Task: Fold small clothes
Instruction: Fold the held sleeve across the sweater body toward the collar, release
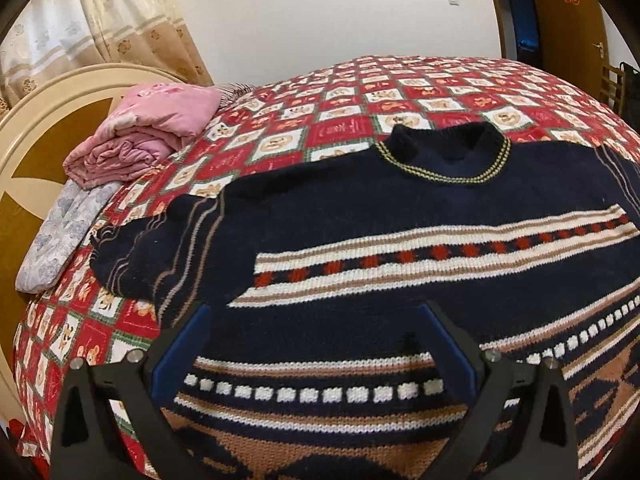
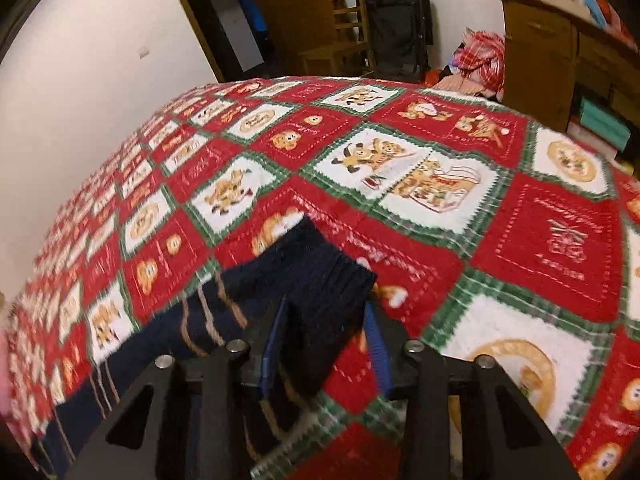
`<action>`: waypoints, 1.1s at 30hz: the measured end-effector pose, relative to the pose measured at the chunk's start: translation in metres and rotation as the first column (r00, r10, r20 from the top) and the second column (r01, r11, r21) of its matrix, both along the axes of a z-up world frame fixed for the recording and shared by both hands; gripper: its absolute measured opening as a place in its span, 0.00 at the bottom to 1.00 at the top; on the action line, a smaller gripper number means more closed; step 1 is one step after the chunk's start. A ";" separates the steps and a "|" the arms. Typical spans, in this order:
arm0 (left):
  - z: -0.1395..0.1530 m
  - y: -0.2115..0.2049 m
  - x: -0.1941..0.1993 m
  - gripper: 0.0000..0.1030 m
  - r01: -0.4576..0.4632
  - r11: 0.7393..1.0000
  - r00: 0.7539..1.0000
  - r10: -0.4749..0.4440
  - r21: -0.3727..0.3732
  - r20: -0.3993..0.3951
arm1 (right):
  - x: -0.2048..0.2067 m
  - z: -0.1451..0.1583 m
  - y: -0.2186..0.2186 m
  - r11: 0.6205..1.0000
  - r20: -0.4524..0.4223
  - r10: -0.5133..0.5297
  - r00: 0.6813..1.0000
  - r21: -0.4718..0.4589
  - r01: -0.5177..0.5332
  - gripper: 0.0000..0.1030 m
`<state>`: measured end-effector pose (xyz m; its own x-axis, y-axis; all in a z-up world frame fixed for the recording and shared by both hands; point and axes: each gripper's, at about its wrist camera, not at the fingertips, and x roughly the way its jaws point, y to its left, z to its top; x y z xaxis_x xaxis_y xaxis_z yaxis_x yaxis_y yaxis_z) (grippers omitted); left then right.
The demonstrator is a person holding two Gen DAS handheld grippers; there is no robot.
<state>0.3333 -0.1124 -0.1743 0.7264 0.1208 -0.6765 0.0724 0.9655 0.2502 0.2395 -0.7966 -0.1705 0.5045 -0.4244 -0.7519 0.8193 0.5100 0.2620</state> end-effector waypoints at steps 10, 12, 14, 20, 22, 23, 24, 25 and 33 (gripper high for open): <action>0.007 0.005 -0.002 1.00 0.012 0.998 1.000 -0.013 -0.060 -0.015 | 0.018 0.046 0.060 0.972 -0.007 0.169 0.986 -0.166 -0.168 0.07; 0.009 0.006 -0.005 1.00 0.019 0.997 1.000 -0.020 -0.075 -0.013 | 0.028 0.062 0.092 0.946 -0.018 0.234 0.972 -0.226 -0.232 0.07; 0.012 0.009 -0.009 1.00 0.023 0.996 1.000 -0.024 -0.090 -0.009 | 0.039 0.077 0.127 0.919 -0.011 0.310 0.951 -0.253 -0.302 0.07; 0.018 0.022 -0.018 1.00 0.039 0.990 0.999 -0.040 -0.132 -0.001 | 0.078 0.110 0.252 0.802 -0.016 0.525 0.851 -0.326 -0.501 0.07; 0.019 0.027 -0.021 1.00 0.043 0.989 0.999 -0.044 -0.141 -0.001 | 0.091 0.111 0.298 0.756 -0.026 0.591 0.806 -0.329 -0.566 0.07; 0.020 0.030 -0.022 1.00 0.045 0.988 0.999 -0.045 -0.146 -0.002 | 0.097 0.110 0.318 0.735 -0.036 0.617 0.786 -0.332 -0.592 0.07; 0.020 0.034 -0.024 1.00 0.045 0.988 0.999 -0.046 -0.149 -0.001 | 0.104 0.108 0.340 0.711 -0.045 0.643 0.765 -0.335 -0.618 0.07; 0.021 0.037 -0.025 1.00 0.047 0.987 0.999 -0.048 -0.156 0.000 | 0.109 0.104 0.358 0.691 -0.050 0.667 0.743 -0.332 -0.643 0.07; 0.023 0.066 -0.032 1.00 0.021 0.983 1.000 -0.021 -0.182 0.002 | 0.153 0.045 0.489 0.561 -0.095 0.797 0.597 -0.252 -0.789 0.07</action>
